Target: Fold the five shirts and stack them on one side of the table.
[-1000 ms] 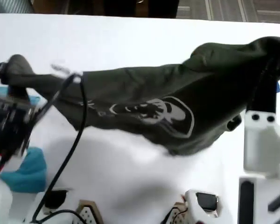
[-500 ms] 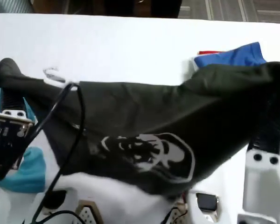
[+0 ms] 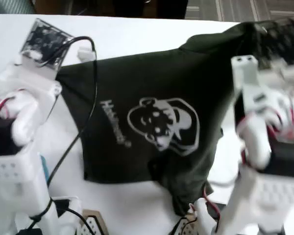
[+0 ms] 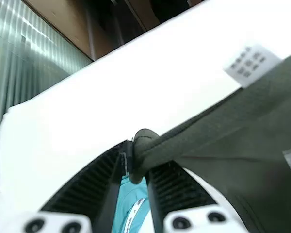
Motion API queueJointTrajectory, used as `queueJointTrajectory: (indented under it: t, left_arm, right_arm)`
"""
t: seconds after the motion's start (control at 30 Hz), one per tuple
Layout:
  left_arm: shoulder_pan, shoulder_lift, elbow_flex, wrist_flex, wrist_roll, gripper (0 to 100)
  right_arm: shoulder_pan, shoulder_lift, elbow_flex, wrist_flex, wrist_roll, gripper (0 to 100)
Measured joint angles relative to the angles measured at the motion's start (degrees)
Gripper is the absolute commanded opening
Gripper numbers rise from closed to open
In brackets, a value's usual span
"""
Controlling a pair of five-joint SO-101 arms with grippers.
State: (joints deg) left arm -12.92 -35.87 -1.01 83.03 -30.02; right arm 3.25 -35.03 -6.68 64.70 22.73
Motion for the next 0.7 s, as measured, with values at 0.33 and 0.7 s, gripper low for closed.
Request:
queueJointTrajectory:
  t: [0.33,0.7]
  left_arm:
    - [-0.53,3.43,12.92,-18.73,-2.99,3]
    - [-1.41,36.22,-8.44,-22.33,-3.16,3]
  right_arm:
    - [-1.76,11.08,20.75,-25.93,0.00,1.9]
    - [-2.37,37.54,5.80,-30.33,0.00,1.9]
